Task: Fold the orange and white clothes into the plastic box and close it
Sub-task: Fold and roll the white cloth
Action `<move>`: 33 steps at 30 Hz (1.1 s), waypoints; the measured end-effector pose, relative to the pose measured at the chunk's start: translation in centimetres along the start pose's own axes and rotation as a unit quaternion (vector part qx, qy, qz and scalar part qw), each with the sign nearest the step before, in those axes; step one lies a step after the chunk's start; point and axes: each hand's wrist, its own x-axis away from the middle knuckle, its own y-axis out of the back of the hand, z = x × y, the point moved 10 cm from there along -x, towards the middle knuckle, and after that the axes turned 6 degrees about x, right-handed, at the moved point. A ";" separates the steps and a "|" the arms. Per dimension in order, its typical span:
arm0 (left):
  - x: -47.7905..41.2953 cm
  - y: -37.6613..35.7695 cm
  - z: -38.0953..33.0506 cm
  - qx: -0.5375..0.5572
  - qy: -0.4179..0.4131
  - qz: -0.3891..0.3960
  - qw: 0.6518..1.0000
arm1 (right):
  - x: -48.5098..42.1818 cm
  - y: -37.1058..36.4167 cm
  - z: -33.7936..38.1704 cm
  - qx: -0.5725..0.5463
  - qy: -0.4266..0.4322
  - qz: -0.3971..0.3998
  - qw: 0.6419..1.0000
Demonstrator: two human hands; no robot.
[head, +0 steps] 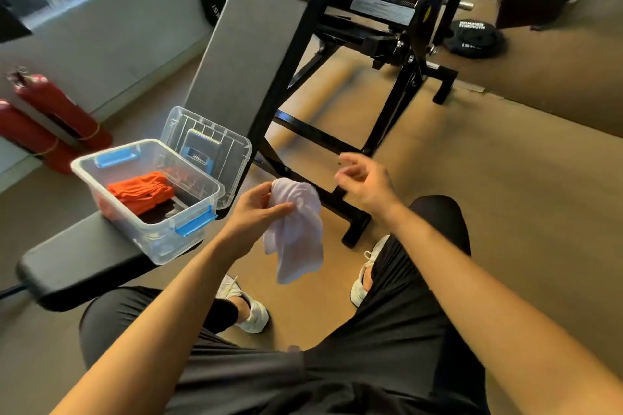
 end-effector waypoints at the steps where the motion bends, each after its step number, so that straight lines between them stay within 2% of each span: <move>1: -0.1 -0.4 -0.5 0.008 -0.004 0.002 1.000 | 1.7 -1.4 0.2 -0.004 0.008 0.032 0.999; 4: -0.4 -1.3 -1.1 0.044 0.003 0.011 0.999 | 5.4 -4.1 1.0 0.011 0.048 0.076 0.996; 10: -0.3 -3.4 -2.4 0.092 0.037 0.070 0.993 | 5.6 -4.7 6.4 0.120 0.219 0.053 0.967; 15: -0.3 -3.2 -2.9 0.125 0.060 0.061 0.988 | 3.7 -4.1 8.0 0.168 0.270 0.046 0.947; 19: 0.0 -2.8 -3.4 0.139 0.045 0.055 0.988 | 2.2 -3.4 8.3 0.185 0.249 0.071 0.948; 22: 0.0 -1.7 -4.1 0.023 -0.016 -0.001 1.000 | 1.5 -3.3 8.6 0.190 0.232 0.090 0.950; 24: -0.1 -0.9 -4.3 -0.070 -0.055 -0.036 0.995 | 1.2 -2.9 8.9 0.164 0.205 0.101 0.960; 28: -0.3 -2.2 -4.4 -0.166 -0.100 0.030 0.981 | 1.1 -2.4 9.3 0.108 0.150 0.173 0.967; 31: -0.2 -4.0 -5.1 -0.153 -0.108 0.080 0.979 | 1.0 -1.8 9.0 0.024 0.110 0.203 0.973; 33: -0.4 -4.2 -5.2 -0.138 -0.104 0.078 0.982 | 0.8 -1.1 8.7 -0.013 0.091 0.192 0.977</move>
